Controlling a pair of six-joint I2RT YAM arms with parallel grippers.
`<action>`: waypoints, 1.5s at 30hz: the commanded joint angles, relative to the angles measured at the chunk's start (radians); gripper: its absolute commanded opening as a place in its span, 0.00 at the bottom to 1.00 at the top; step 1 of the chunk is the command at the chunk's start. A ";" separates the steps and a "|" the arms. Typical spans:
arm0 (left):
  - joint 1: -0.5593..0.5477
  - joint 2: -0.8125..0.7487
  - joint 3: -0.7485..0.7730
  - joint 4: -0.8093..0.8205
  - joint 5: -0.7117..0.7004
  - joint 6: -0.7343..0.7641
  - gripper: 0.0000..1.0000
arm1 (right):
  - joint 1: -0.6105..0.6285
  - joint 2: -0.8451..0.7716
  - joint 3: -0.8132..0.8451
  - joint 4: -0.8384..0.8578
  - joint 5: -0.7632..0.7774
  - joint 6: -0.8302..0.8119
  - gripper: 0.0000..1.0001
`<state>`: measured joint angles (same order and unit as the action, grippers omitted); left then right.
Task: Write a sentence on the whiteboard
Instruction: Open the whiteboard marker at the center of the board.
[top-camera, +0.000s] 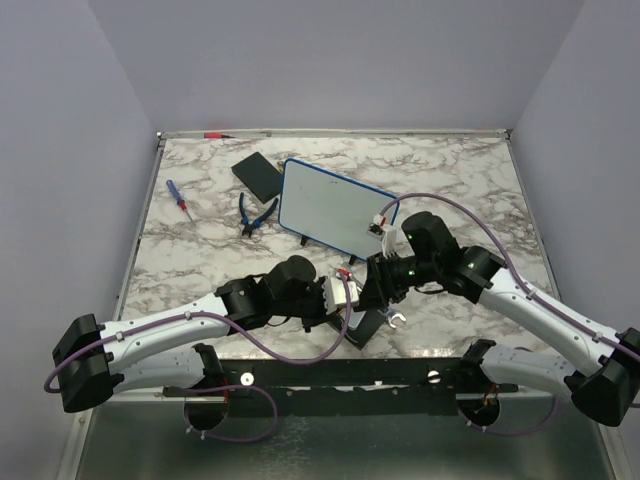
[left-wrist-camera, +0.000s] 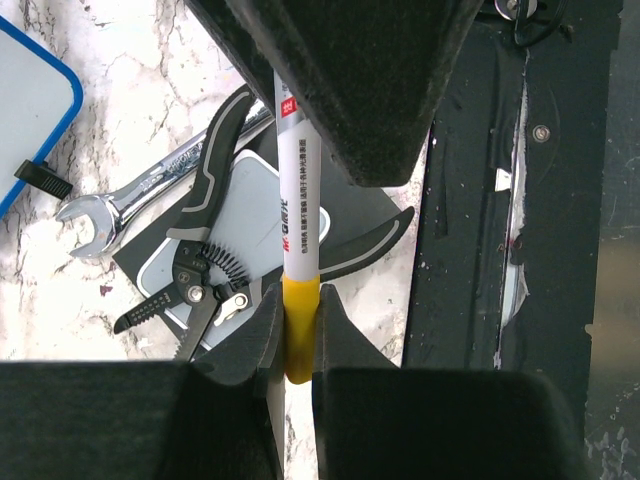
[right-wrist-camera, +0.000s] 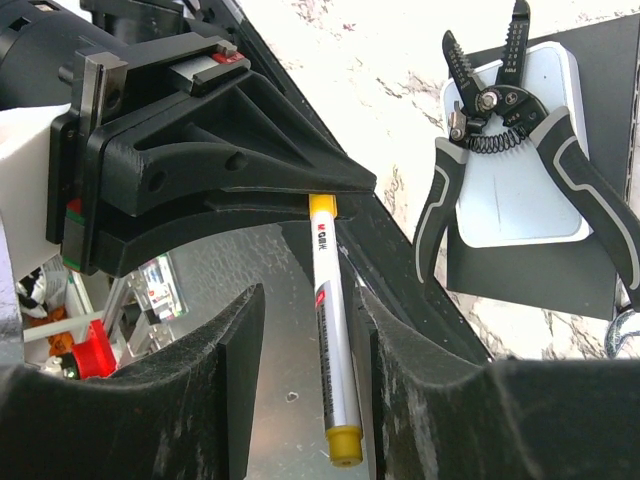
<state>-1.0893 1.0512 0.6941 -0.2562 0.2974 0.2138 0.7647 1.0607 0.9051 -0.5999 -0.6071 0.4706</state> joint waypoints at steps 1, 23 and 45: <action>0.002 0.004 0.033 -0.004 0.031 0.002 0.00 | 0.014 0.010 -0.012 0.018 0.026 0.000 0.43; 0.002 -0.004 0.029 -0.003 -0.013 0.004 0.00 | 0.027 -0.018 -0.024 0.073 0.053 0.020 0.00; 0.002 -0.031 -0.003 0.024 -0.099 0.009 0.00 | 0.025 -0.173 0.113 -0.176 0.191 -0.215 0.00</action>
<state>-1.1019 1.0229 0.6987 -0.1226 0.2771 0.2459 0.7921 0.9180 0.9535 -0.6754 -0.4591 0.3264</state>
